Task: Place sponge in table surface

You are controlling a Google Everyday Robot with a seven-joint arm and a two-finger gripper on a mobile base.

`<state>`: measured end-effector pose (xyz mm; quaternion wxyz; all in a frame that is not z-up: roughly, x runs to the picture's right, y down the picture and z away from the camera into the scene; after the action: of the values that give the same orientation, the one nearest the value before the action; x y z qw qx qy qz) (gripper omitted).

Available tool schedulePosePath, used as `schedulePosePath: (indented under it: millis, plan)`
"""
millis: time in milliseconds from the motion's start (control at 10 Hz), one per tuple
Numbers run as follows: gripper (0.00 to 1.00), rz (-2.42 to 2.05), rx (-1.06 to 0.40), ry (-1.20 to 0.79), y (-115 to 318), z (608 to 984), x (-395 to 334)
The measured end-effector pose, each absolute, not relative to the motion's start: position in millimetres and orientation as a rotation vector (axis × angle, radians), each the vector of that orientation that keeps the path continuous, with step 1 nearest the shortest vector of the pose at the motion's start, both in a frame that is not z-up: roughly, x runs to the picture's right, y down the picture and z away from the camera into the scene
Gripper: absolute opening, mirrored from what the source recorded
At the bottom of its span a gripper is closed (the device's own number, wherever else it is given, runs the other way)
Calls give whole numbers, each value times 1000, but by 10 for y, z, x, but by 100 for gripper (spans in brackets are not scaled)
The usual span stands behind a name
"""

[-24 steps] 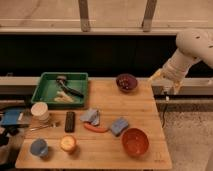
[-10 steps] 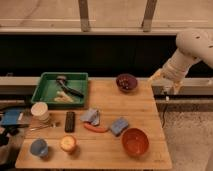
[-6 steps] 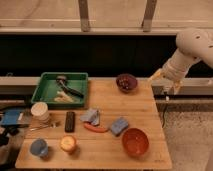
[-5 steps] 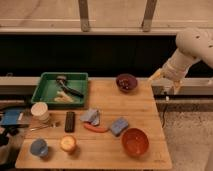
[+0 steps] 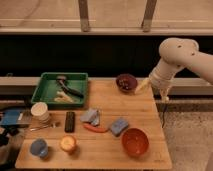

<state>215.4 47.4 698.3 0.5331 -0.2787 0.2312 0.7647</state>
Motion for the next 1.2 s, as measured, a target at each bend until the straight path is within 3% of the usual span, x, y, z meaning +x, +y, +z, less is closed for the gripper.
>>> schedulePosePath:
  millis: [600, 1200]
  plan:
    - [80, 1659, -874, 548, 826, 7379, 1142]
    - [80, 1641, -853, 589, 844, 7391, 1138]
